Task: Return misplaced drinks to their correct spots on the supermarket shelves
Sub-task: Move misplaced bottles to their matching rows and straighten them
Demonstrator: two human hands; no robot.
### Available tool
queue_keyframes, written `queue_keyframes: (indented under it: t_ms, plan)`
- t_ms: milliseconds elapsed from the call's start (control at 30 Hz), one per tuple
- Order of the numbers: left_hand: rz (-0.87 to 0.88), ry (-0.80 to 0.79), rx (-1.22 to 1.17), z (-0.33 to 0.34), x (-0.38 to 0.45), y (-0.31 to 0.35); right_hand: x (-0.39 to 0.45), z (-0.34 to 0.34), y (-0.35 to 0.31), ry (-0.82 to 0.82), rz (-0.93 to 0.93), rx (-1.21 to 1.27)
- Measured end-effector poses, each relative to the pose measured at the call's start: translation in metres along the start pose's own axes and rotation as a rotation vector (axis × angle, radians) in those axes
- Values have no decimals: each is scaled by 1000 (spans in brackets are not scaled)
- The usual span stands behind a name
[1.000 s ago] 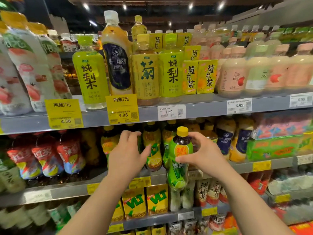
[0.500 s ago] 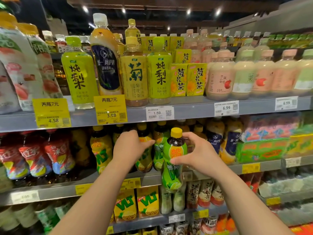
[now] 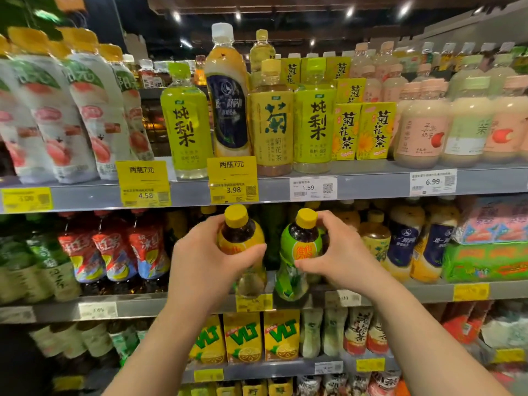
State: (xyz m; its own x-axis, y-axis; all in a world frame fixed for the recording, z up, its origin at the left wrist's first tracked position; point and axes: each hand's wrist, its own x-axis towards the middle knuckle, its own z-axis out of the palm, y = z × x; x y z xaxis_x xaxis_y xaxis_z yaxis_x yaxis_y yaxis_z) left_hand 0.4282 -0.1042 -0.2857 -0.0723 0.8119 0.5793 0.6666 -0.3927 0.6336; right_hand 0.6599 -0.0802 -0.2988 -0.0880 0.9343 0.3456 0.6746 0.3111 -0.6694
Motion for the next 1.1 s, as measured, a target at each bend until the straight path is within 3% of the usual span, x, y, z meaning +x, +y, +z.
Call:
queue_keyframes:
  t_ms: [267,533,767,900,1100]
  plan:
    - [-85,85,-5,-56,5,-33,15,32,-17,42,-19,54]
    - [-71,80,154,-53,18,-85,25,55,-20,69,113,-25]
    - [-69,47,203,-45,33,-107,37,54,-33,46,221,-271]
    - [-155,-58,278,-40,49,-114,43,54,-47,30,215,-507]
    - [-171,-92,333,-36,66,-121,47,51,-53,70,219,-658]
